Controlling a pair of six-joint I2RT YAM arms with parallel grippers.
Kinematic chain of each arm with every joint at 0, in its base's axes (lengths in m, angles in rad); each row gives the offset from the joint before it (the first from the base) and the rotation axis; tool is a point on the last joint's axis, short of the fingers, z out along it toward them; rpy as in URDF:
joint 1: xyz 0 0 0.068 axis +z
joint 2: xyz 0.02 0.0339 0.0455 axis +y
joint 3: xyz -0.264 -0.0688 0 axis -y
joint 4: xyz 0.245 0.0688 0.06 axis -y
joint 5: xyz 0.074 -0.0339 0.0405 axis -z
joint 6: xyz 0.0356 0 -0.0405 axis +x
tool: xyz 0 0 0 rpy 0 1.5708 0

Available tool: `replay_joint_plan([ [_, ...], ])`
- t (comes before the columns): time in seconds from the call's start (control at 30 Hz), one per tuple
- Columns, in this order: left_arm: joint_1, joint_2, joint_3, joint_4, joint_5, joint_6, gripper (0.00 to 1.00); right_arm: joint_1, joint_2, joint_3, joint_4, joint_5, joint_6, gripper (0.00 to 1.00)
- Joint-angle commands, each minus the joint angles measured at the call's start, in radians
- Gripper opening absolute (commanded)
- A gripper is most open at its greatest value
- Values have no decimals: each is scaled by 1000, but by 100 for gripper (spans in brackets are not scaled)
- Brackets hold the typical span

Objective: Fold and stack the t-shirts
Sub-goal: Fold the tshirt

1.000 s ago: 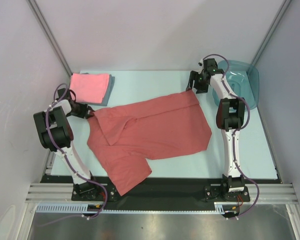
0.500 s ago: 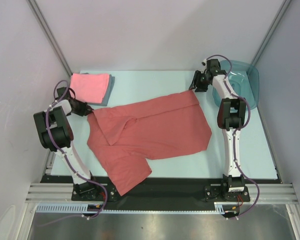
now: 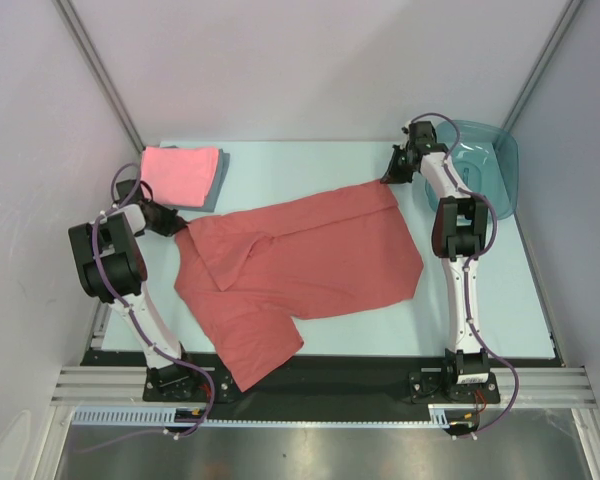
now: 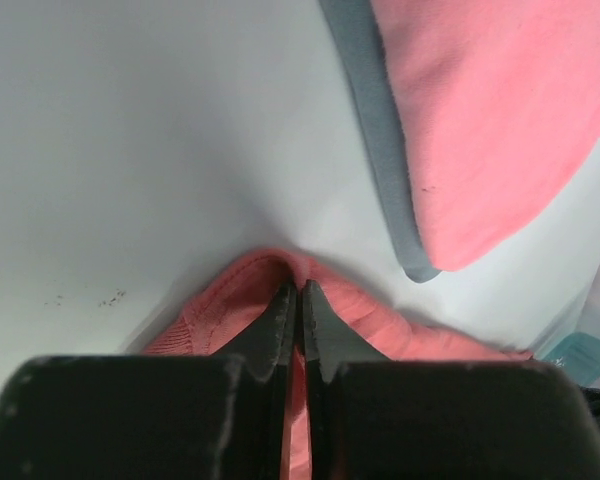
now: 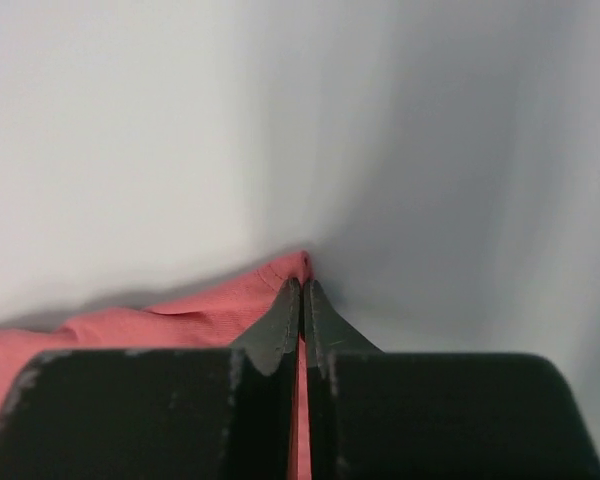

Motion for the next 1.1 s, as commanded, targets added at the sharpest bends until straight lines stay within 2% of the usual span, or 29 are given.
replay_joint_plan([
  [0.0,-8,-23,-18,37,-2,27,4,2,-4,16,54,155,13,0],
  [0.03,-8,-23,-21,35,-10,29,0,2,-7,19,59,178,12,0],
  [0.13,-8,-30,-27,37,-30,35,0,-3,-21,27,76,267,-1,0],
  [0.33,2,-38,-19,34,-62,52,0,-21,-32,42,86,348,-14,0],
  [0.47,3,-35,-16,40,-64,67,0,-26,-35,18,85,326,-10,0],
  [0.57,0,-29,-6,49,-44,75,14,-12,-35,19,86,292,-28,0],
  [0.6,0,-36,-5,48,-50,75,37,-9,-35,34,85,265,-34,6],
  [0.63,0,-46,-9,42,-53,73,48,-7,-41,42,79,255,-34,12],
  [0.67,-1,-70,-9,34,-58,73,54,-4,-47,48,76,251,-34,27],
  [0.73,-3,-99,-2,14,-76,95,62,5,-79,68,42,266,-27,44],
  [0.77,-9,-139,4,-10,-81,107,64,8,-97,73,28,275,-22,56],
  [0.8,-11,-157,7,-32,-106,118,71,13,-116,70,16,299,-24,62],
  [0.9,-31,-260,11,-116,-152,179,72,40,-202,41,-27,364,-22,72],
  [1.07,-79,-438,-60,-215,-232,259,69,132,-323,-7,-125,419,-35,72],
])
